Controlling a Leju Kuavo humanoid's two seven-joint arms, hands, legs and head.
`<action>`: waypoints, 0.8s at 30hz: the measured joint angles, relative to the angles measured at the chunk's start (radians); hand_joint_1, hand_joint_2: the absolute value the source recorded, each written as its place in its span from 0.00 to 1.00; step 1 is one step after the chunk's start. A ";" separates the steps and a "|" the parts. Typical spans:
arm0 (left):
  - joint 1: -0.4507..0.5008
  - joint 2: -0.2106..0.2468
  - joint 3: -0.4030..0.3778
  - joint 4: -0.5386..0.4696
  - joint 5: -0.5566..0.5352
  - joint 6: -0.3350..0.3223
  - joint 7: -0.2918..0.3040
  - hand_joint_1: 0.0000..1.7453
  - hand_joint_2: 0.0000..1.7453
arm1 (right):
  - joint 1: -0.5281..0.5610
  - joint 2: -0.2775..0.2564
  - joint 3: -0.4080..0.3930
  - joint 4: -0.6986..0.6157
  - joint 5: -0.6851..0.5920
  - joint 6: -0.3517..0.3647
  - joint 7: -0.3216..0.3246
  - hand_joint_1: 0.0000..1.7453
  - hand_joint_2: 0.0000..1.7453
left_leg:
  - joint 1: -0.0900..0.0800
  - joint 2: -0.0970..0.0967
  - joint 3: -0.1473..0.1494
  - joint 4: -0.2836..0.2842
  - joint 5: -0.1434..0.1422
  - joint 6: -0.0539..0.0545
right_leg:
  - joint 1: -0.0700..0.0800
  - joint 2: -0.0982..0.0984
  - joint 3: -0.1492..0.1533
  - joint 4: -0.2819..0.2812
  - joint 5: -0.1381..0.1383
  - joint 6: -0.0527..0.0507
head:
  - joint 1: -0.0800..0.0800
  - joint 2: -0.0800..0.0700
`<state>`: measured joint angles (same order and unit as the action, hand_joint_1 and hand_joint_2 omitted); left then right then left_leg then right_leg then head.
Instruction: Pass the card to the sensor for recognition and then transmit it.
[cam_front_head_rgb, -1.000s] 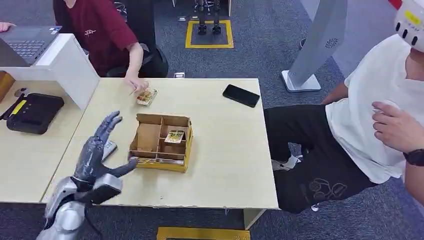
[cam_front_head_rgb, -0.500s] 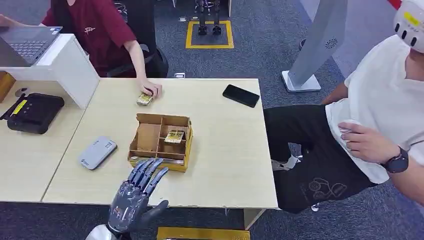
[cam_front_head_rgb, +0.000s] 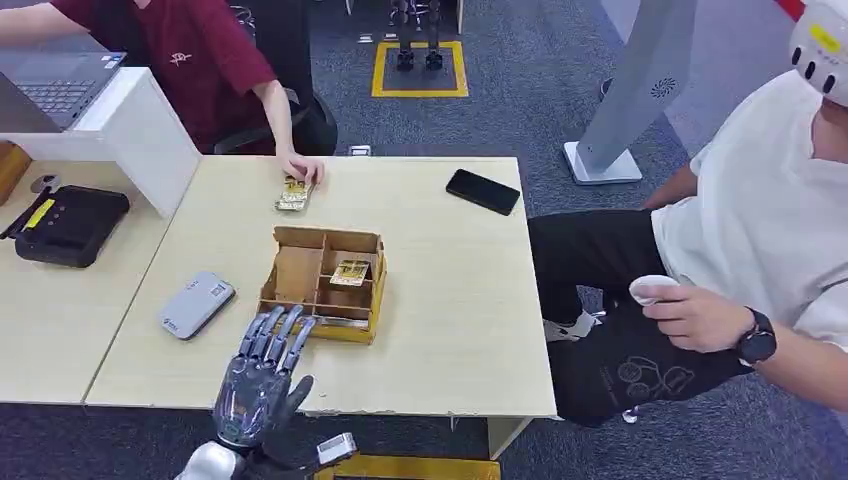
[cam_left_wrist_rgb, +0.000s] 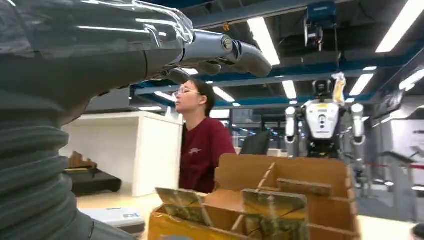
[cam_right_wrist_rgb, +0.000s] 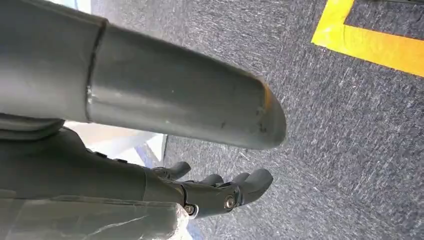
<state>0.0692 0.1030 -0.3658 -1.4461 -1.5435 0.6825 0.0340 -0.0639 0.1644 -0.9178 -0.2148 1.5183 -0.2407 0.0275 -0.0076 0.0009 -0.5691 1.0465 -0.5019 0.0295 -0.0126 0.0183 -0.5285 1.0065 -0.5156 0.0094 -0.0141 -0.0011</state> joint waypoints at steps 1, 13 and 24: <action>-0.008 -0.005 0.012 0.018 -0.010 0.000 0.013 0.00 1.00 | 0.000 0.000 0.001 0.000 0.003 0.000 0.000 0.00 0.00 | 0.000 0.000 0.000 0.000 0.000 0.000 | 0.000 0.000 0.000 0.000 0.000 0.000 | 0.000 0.000; -0.087 -0.038 0.140 0.170 -0.020 0.001 0.062 0.00 1.00 | 0.000 -0.001 0.002 0.000 0.016 0.002 -0.008 0.00 0.00 | 0.000 0.000 0.000 0.000 0.000 0.000 | 0.000 0.000 0.000 0.000 0.000 0.000 | 0.000 0.000; -0.106 -0.061 0.178 0.226 0.003 0.002 0.018 0.00 1.00 | 0.000 -0.002 0.002 0.000 0.017 0.003 -0.008 0.00 0.00 | 0.000 0.000 0.000 0.000 0.000 0.000 | 0.000 0.000 0.000 0.000 0.000 0.000 | 0.000 0.000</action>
<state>-0.0372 0.0416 -0.1873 -1.2200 -1.5404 0.6840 0.0523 -0.0643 0.1629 -0.9155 -0.2148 1.5351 -0.2380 0.0195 -0.0075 0.0010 -0.5692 1.0465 -0.5015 0.0291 -0.0126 0.0183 -0.5286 1.0067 -0.5154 0.0093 -0.0141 -0.0008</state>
